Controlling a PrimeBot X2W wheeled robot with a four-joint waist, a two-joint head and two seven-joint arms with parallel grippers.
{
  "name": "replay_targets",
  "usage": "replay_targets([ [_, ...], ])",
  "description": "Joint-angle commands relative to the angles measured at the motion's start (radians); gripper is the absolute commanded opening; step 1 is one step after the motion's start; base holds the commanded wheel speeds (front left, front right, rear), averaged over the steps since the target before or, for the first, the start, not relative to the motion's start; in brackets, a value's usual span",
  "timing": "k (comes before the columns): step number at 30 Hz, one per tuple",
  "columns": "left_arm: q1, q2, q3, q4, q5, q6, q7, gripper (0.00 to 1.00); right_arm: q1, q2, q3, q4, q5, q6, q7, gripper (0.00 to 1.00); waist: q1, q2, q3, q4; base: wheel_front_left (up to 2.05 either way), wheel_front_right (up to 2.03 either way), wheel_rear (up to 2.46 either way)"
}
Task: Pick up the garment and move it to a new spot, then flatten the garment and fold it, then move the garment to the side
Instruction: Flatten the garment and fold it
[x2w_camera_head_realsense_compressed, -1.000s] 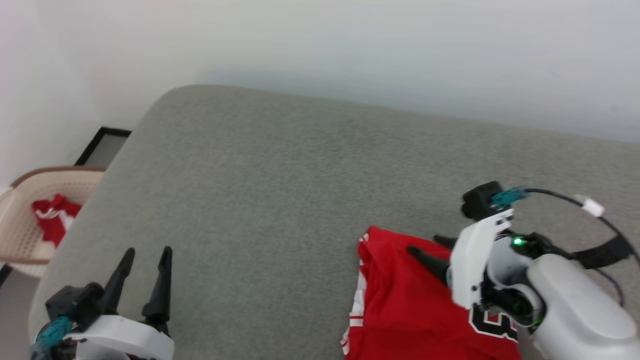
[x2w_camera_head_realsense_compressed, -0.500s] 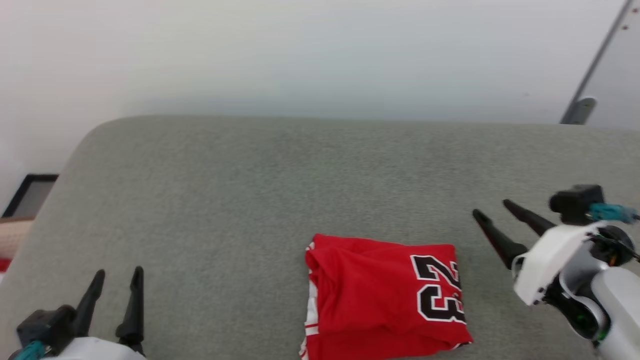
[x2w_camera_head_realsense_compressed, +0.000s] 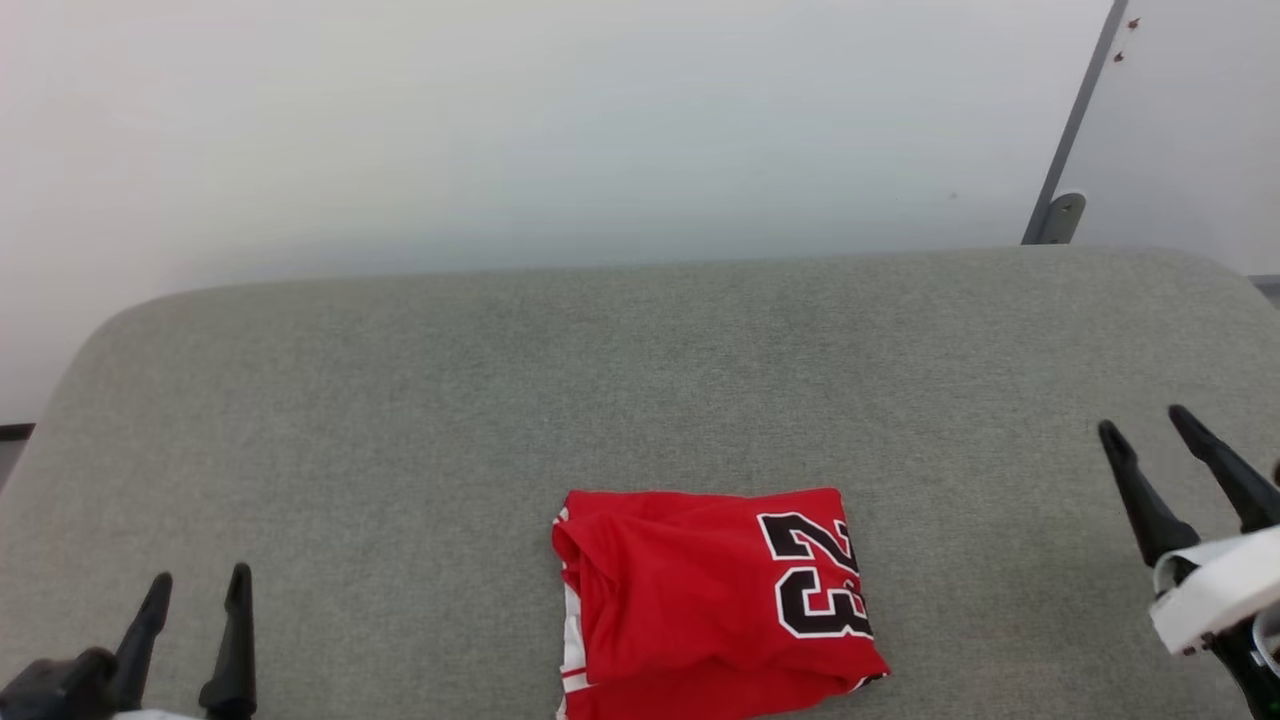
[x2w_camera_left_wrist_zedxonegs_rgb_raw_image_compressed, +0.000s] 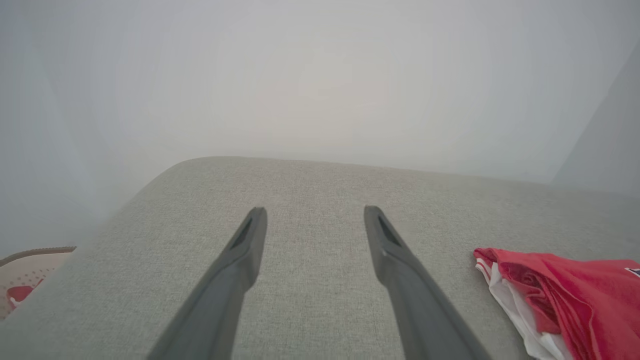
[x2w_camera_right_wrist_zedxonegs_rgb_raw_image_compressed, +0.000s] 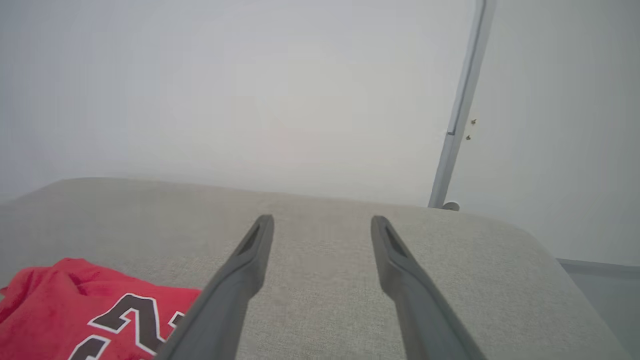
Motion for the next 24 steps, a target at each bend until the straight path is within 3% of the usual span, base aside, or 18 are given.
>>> replay_targets([
  [1, 0.021, -0.007, 0.013, -0.003, 0.017, 0.002, -0.004, 1.0, 0.038, 0.014, -0.042, -0.01, -0.011, -0.002, -0.01, 1.0, 0.0, 0.0, -0.005, -0.009, 0.0, 0.0, 0.0],
  [12, 0.048, -0.036, 0.053, -0.025, 0.041, -0.023, -0.004, 1.0, 0.188, 0.082, -0.205, -0.093, -0.107, -0.002, -0.016, 1.0, 0.0, 0.0, -0.011, -0.01, 0.0, 0.0, 0.0],
  [24, 0.041, -0.045, 0.06, -0.024, 0.054, -0.035, -0.004, 1.0, 0.245, 0.125, -0.268, -0.14, -0.147, -0.002, -0.008, 1.0, 0.0, 0.0, -0.01, -0.003, 0.0, 0.0, 0.0],
])
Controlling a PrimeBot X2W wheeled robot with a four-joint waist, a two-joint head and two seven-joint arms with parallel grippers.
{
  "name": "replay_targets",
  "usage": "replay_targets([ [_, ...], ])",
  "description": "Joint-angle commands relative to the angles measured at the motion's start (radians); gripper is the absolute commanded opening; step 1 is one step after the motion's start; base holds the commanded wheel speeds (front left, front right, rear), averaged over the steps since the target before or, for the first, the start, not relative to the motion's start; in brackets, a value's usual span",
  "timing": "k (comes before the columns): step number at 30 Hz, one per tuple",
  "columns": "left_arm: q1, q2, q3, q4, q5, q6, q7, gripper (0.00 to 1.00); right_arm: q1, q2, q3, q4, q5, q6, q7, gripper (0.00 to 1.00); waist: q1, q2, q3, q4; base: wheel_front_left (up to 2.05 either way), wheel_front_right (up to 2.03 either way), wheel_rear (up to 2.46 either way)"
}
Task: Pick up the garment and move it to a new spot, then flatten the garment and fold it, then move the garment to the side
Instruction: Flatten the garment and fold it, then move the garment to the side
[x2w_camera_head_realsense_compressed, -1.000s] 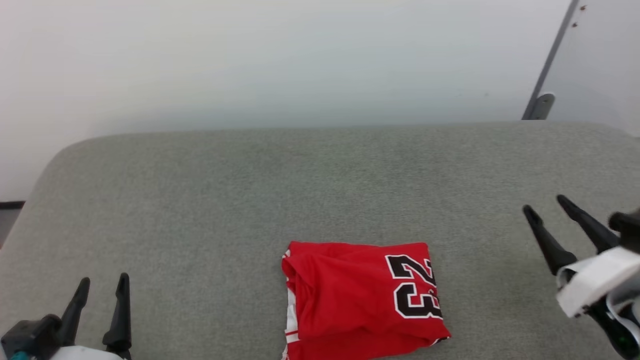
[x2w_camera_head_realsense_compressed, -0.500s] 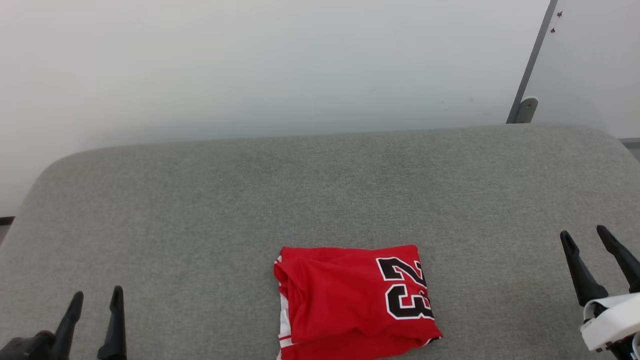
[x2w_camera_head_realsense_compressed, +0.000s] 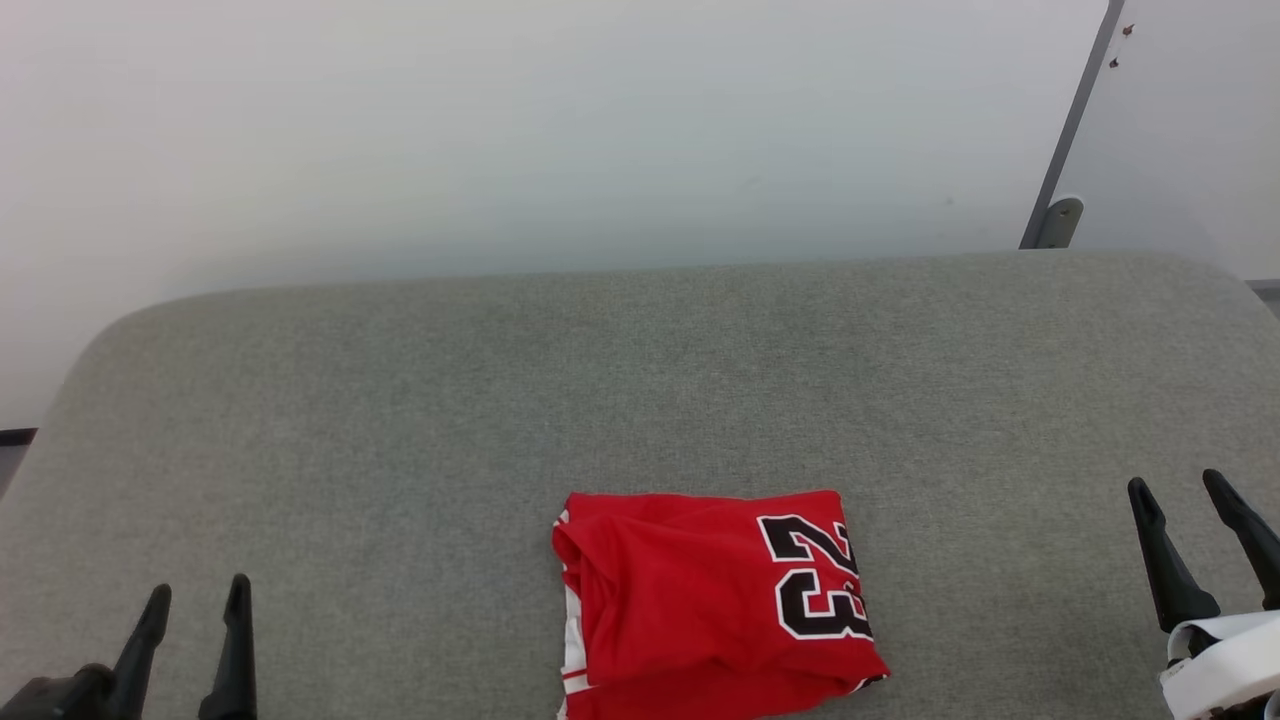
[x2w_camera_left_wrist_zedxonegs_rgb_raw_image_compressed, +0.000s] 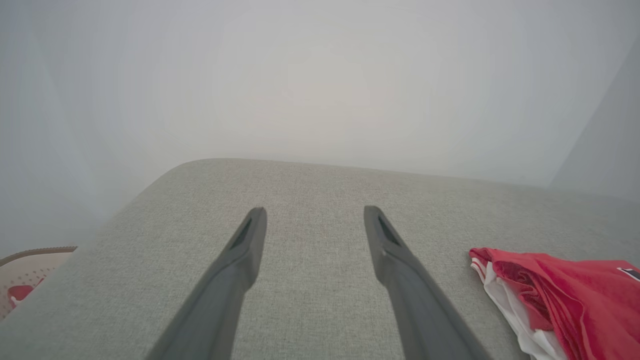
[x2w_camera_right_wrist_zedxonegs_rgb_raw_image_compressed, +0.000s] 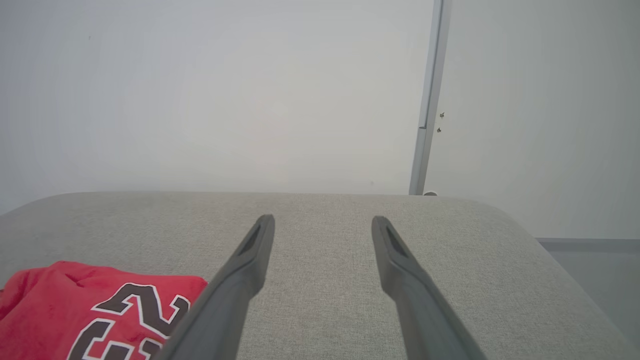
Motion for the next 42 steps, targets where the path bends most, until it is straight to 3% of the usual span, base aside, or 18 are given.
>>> replay_targets([
  [1, 0.0, -0.003, 0.003, 0.001, 0.003, -0.004, -0.004, 1.0, 0.013, 0.005, -0.006, -0.005, -0.007, -0.002, 0.001, 1.0, 0.0, 0.0, 0.0, 0.001, 0.0, 0.0, 0.0],
  [26, -0.01, -0.001, -0.013, -0.005, 0.001, -0.005, -0.003, 1.0, 0.037, 0.027, -0.014, -0.02, -0.016, -0.002, 0.024, 1.0, 0.0, 0.0, 0.007, 0.028, 0.0, 0.0, 0.0],
  [42, -0.022, -0.007, -0.043, -0.004, -0.009, -0.007, 0.008, 1.0, -0.041, 0.026, 0.178, 0.029, 0.111, -0.002, 0.289, 1.0, 0.0, 0.0, 0.071, 0.177, 0.0, 0.0, 0.0],
])
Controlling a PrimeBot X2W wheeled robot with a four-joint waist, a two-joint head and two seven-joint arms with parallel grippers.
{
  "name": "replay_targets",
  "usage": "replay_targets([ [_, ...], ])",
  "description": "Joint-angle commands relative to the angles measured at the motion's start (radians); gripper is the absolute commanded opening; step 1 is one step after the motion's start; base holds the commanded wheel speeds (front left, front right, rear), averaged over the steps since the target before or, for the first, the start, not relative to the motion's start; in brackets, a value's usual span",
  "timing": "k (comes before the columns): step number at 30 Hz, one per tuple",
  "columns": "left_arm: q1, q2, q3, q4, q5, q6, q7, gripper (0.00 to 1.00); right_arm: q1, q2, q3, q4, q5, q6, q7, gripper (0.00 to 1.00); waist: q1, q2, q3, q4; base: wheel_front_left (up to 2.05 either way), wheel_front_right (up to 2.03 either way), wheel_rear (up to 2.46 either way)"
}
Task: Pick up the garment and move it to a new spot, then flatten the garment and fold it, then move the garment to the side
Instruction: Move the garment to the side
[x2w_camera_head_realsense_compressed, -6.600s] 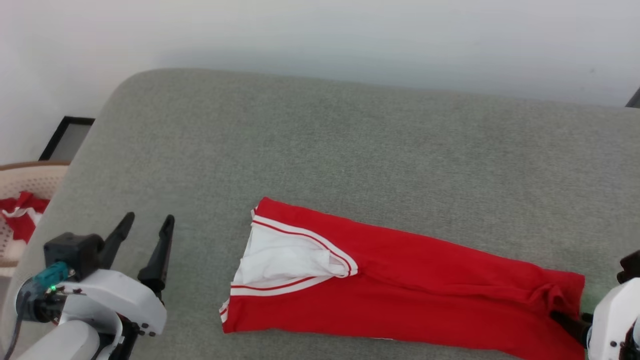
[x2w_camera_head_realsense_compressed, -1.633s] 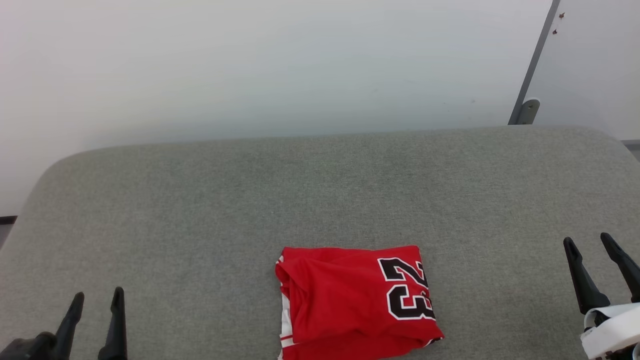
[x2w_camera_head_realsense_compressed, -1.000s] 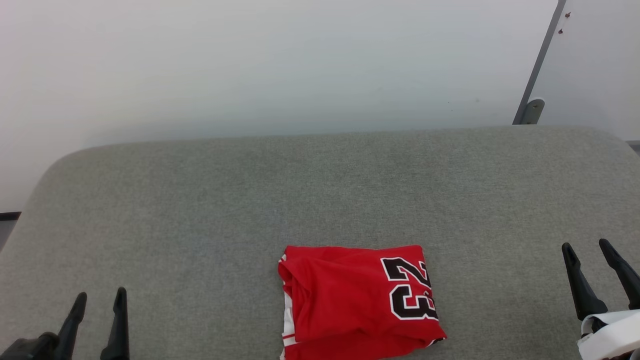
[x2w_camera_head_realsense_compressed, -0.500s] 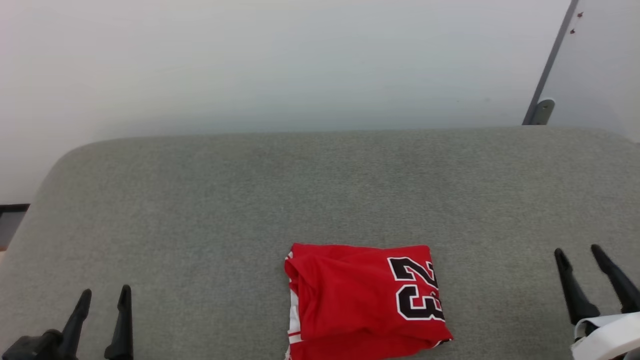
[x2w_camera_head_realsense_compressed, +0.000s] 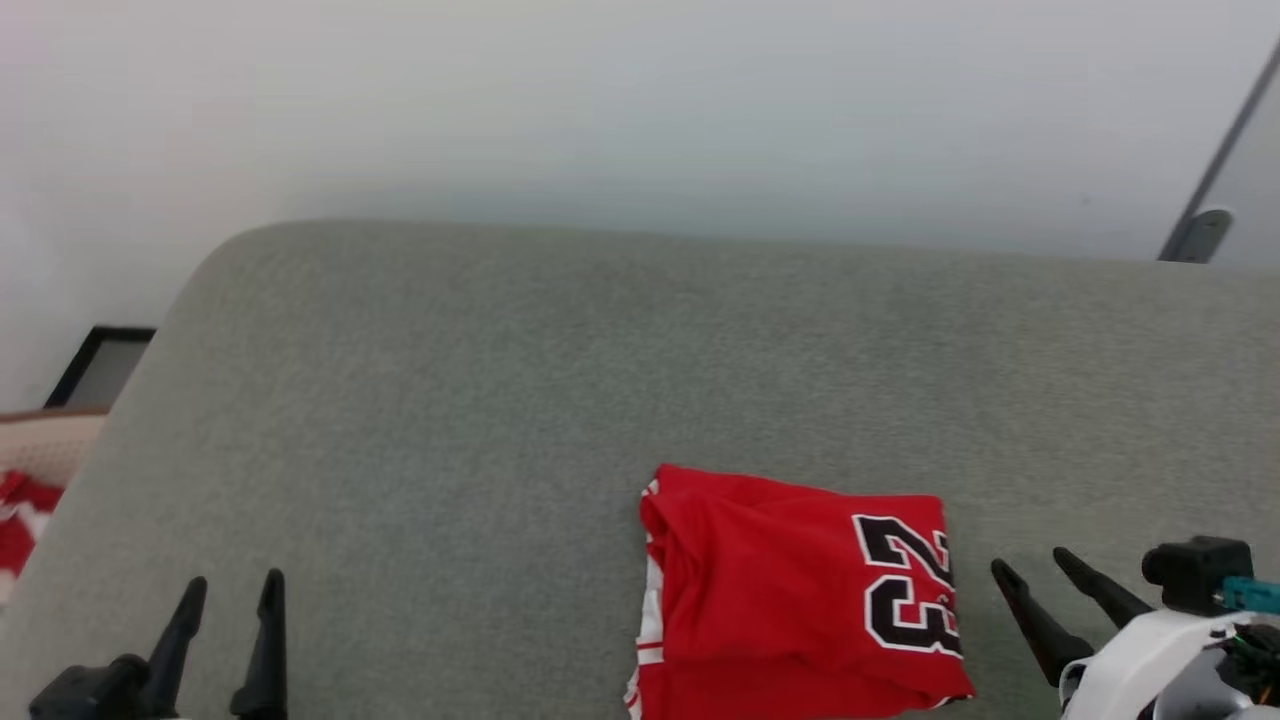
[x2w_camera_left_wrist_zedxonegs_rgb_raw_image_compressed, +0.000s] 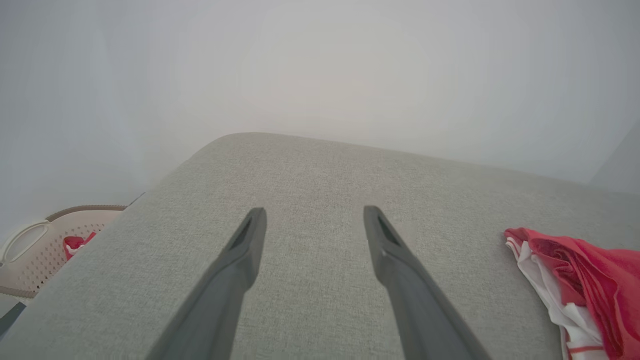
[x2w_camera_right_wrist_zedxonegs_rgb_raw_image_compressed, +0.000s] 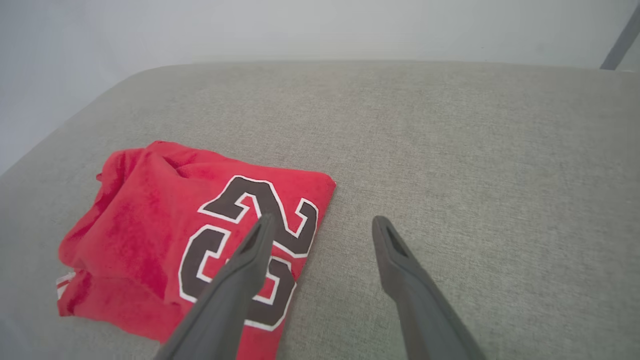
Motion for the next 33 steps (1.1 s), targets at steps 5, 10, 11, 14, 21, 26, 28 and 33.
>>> replay_targets([
  [5, -0.031, -0.014, -0.017, 0.006, 0.003, -0.008, -0.003, 1.0, -0.054, -0.014, 0.038, 0.044, 0.041, -0.002, 0.092, 1.0, 0.0, 0.0, 0.068, 0.081, 0.0, 0.0, 0.0],
  [10, -0.058, -0.024, -0.032, 0.02, 0.006, -0.014, -0.007, 1.0, -0.091, -0.007, 0.05, 0.097, 0.083, -0.002, 0.183, 1.0, 0.0, 0.0, 0.105, 0.113, 0.0, 0.0, 0.0],
  [11, -0.066, -0.026, -0.036, 0.023, 0.007, -0.015, -0.007, 1.0, -0.099, -0.007, 0.054, 0.107, 0.088, -0.002, 0.203, 1.0, 0.0, 0.0, 0.111, 0.119, 0.0, 0.0, 0.0],
  [14, -0.082, -0.032, -0.042, 0.036, 0.009, -0.018, -0.009, 1.0, -0.124, 0.005, 0.064, 0.14, 0.116, -0.002, 0.257, 1.0, 0.0, 0.0, 0.125, 0.132, 0.0, 0.0, 0.0],
  [21, -0.109, -0.038, -0.051, 0.063, 0.011, -0.027, -0.01, 1.0, -0.16, 0.019, 0.111, 0.233, 0.141, -0.002, 0.369, 0.0, 0.0, 0.0, 0.138, 0.152, 0.0, 0.0, 0.0],
  [26, -0.117, -0.04, -0.047, 0.074, 0.012, -0.031, -0.011, 1.0, -0.189, 0.006, 0.106, 0.246, 0.143, -0.002, 0.368, 0.0, 0.0, 0.0, 0.138, 0.154, 0.0, 0.0, 0.0],
  [28, -0.117, -0.039, -0.041, 0.075, 0.013, -0.033, -0.012, 1.0, -0.201, -0.003, 0.1, 0.234, 0.147, -0.003, 0.364, 0.0, 0.0, 0.0, 0.138, 0.148, 0.0, 0.0, 0.0],
  [33, -0.129, -0.042, -0.033, 0.061, 0.022, -0.036, -0.011, 1.0, -0.236, -0.044, 0.08, 0.206, 0.146, -0.003, 0.365, 0.0, 0.0, 0.0, 0.145, 0.125, 0.0, 0.0, 0.0],
])
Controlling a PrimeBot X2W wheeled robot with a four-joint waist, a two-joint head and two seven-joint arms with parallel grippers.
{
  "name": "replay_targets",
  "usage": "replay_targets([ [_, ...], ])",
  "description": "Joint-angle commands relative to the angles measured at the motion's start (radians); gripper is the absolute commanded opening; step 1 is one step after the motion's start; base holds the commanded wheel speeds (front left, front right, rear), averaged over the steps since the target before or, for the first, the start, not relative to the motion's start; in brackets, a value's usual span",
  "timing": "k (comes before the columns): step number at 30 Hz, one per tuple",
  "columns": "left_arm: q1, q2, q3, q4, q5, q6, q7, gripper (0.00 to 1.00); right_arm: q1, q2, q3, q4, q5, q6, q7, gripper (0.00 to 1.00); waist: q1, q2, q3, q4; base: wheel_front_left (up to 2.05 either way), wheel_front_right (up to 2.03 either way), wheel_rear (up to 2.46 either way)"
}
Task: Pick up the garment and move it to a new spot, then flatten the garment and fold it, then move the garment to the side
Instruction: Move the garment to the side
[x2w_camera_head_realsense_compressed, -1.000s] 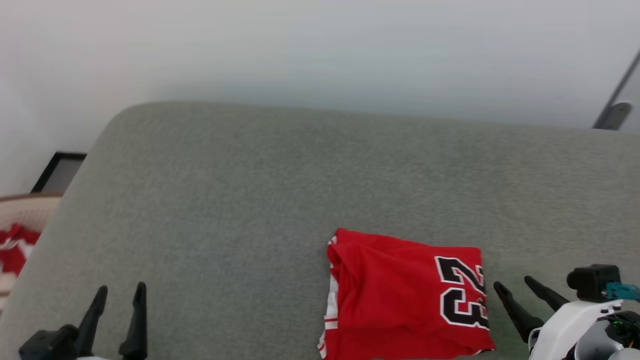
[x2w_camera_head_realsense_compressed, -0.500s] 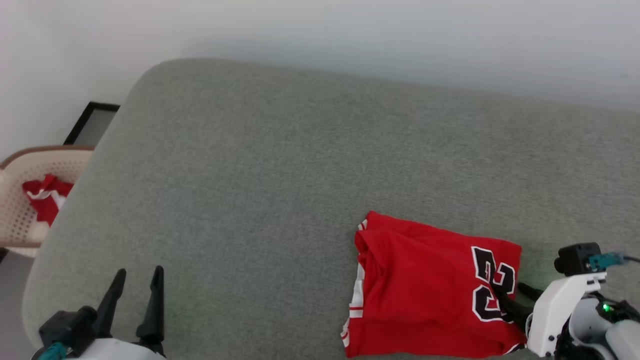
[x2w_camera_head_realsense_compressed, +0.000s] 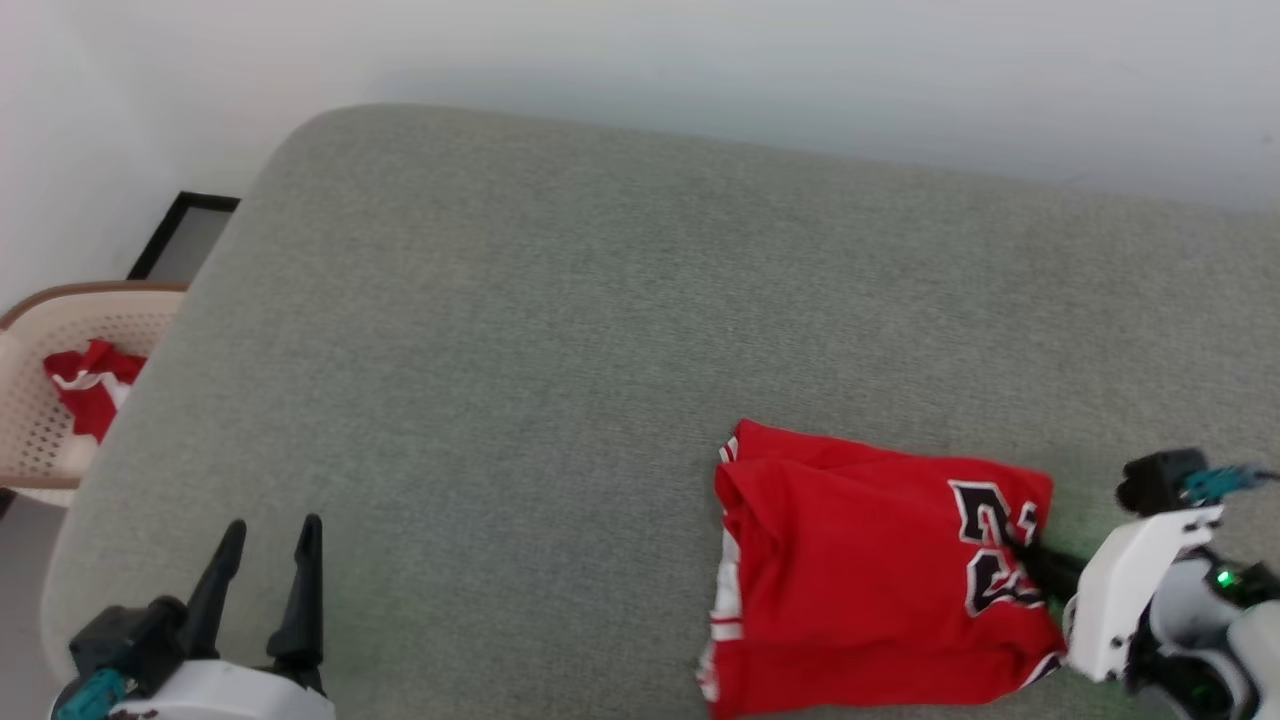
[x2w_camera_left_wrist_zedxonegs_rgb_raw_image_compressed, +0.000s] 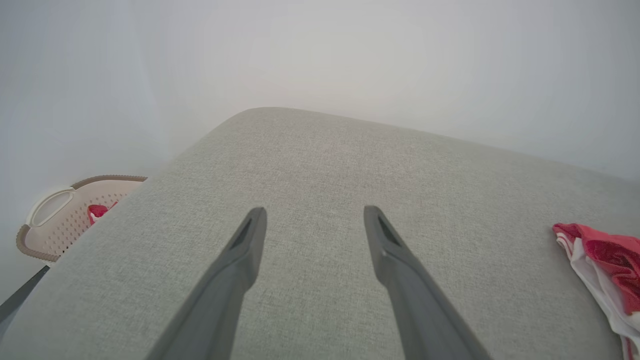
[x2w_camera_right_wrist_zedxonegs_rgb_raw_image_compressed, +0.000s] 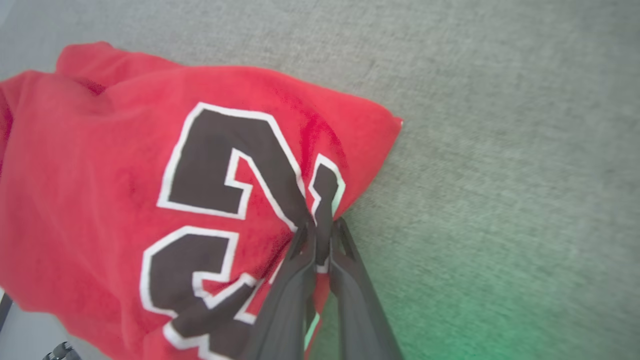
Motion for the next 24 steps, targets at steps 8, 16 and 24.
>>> replay_targets([
  [8, -0.063, -0.006, -0.019, -0.008, 0.025, -0.012, -0.004, 1.0, -0.073, -0.098, -0.036, -0.015, -0.039, -0.004, 0.003, 0.0, 0.0, 0.0, 0.028, -0.067, 0.0, 0.0, 0.0],
  [16, -0.152, -0.006, -0.076, 0.001, 0.043, -0.019, -0.004, 1.0, -0.158, -0.209, -0.062, -0.025, -0.079, -0.003, 0.006, 0.0, 0.0, 0.0, 0.069, -0.146, 0.0, 0.0, 0.0],
  [24, -0.255, -0.004, -0.145, 0.011, 0.061, -0.022, -0.004, 1.0, -0.252, -0.303, -0.061, -0.022, -0.122, -0.003, 0.002, 0.0, 0.0, 0.0, 0.131, -0.23, 0.0, 0.0, 0.0],
])
